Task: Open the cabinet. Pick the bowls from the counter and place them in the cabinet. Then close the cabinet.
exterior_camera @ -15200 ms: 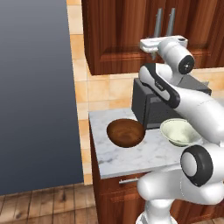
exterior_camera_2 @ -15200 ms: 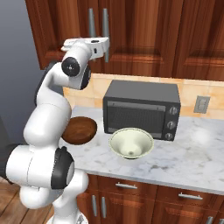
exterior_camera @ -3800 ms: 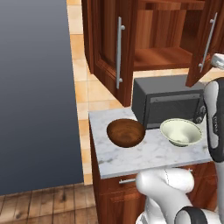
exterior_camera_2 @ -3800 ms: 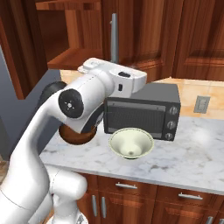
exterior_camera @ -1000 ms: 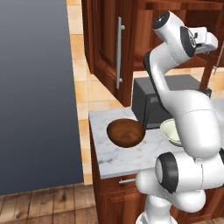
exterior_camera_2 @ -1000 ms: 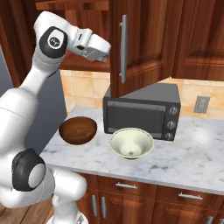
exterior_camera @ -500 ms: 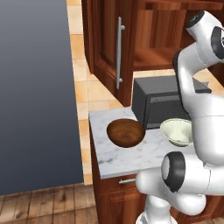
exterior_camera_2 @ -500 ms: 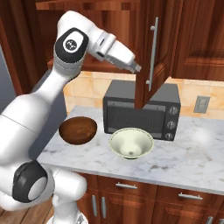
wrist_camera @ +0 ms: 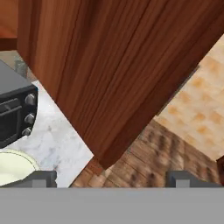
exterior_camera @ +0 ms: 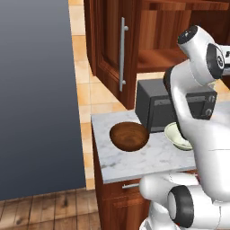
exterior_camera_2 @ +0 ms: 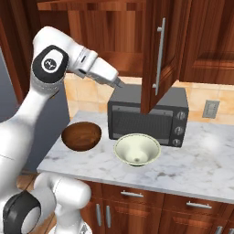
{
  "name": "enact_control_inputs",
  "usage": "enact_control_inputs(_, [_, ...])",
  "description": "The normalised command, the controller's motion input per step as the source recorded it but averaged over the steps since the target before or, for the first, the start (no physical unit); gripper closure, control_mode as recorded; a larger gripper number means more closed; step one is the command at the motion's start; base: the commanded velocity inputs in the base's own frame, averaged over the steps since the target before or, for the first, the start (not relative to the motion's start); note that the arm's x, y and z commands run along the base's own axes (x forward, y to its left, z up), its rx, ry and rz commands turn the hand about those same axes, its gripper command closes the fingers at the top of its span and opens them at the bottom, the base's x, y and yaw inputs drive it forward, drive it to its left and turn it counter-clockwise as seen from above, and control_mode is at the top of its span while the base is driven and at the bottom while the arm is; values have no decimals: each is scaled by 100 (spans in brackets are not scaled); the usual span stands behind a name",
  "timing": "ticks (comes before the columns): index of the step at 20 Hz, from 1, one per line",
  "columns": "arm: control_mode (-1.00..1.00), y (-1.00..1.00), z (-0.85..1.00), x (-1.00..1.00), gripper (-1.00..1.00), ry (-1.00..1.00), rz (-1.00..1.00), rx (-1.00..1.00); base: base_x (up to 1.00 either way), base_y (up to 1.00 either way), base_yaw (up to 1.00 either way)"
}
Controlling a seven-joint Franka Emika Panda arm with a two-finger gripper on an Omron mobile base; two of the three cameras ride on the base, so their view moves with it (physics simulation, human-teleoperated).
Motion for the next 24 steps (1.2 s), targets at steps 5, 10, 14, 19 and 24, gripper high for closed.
enact_control_inputs(5, [-100, 100, -53, -60, -100, 11, 44, -4, 0, 0, 0])
enact_control_inputs(10, [-100, 51, -44, -6, -100, 35, 62, 0, 0, 0, 0])
enact_control_inputs(14, [-100, 12, -61, 0, -100, 36, 68, 0, 0, 0, 0])
enact_control_inputs(19, [-100, 4, -72, 2, -100, 36, 55, 6, 0, 0, 0])
enact_control_inputs(24, [-100, 9, -70, 7, -100, 39, 38, 0, 0, 0, 0])
